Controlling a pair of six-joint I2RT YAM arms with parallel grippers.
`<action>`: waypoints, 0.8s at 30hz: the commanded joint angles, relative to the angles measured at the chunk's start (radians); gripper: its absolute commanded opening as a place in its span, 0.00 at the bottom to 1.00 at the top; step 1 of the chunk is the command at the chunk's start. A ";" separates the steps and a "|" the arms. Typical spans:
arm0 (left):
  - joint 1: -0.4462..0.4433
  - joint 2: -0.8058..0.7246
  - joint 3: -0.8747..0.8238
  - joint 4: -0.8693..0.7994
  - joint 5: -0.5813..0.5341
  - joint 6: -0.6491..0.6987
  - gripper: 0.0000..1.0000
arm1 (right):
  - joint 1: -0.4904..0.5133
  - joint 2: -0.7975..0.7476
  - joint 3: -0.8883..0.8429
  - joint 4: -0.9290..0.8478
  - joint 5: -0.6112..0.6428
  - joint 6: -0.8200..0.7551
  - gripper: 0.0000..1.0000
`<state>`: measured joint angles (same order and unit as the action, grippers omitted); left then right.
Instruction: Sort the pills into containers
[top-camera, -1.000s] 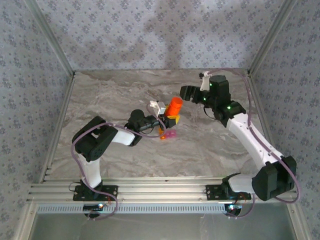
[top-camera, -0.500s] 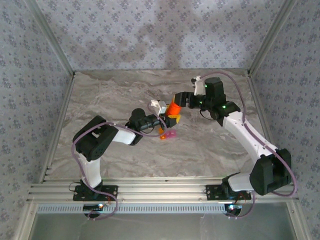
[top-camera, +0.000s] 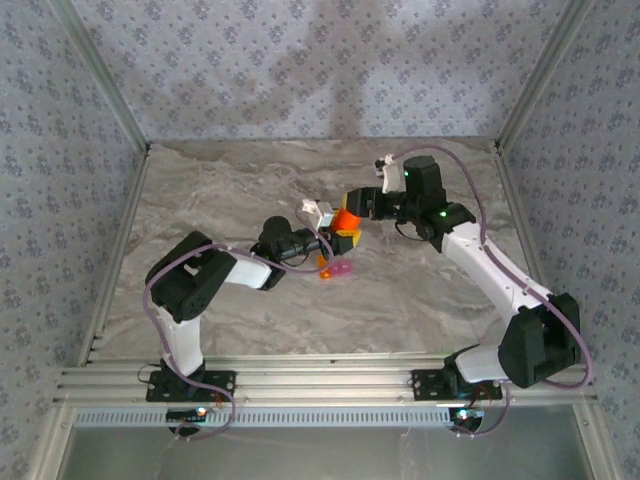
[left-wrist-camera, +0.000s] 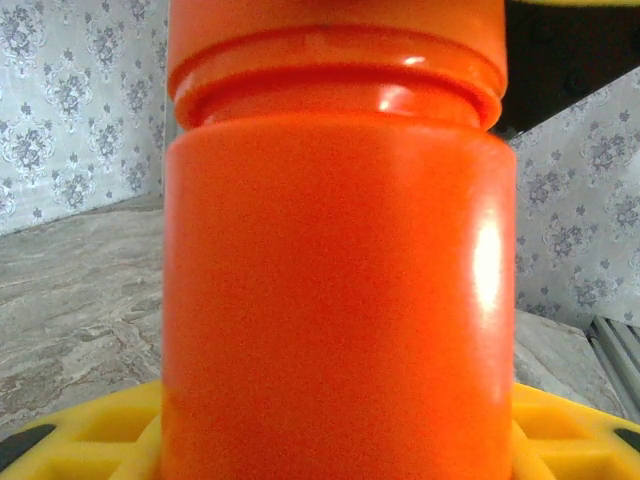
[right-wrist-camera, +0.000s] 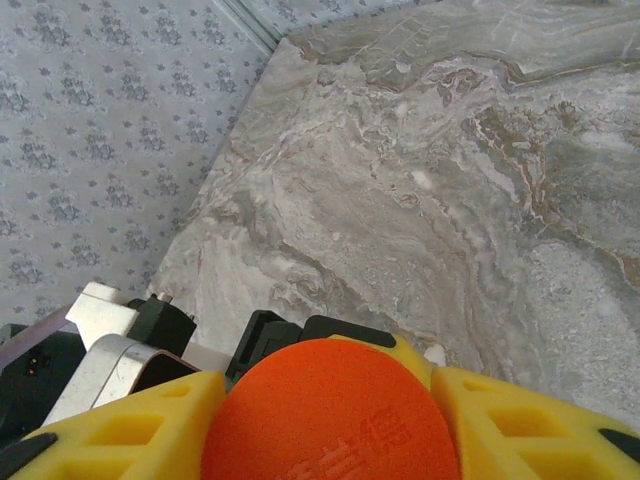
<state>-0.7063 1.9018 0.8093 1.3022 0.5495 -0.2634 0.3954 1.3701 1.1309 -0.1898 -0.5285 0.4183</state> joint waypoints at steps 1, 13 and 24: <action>0.006 0.000 0.020 0.045 0.013 -0.002 0.00 | 0.016 0.002 -0.005 -0.003 -0.009 0.002 0.44; 0.006 0.006 0.023 0.049 -0.001 -0.005 0.00 | 0.263 -0.083 -0.262 0.242 0.508 0.282 0.29; 0.006 0.014 0.031 0.045 -0.006 -0.005 0.00 | 0.210 -0.053 -0.186 0.195 0.363 0.278 0.40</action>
<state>-0.6937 1.9209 0.7956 1.2556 0.5678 -0.2558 0.6010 1.2938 0.9150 0.0853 -0.0055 0.6704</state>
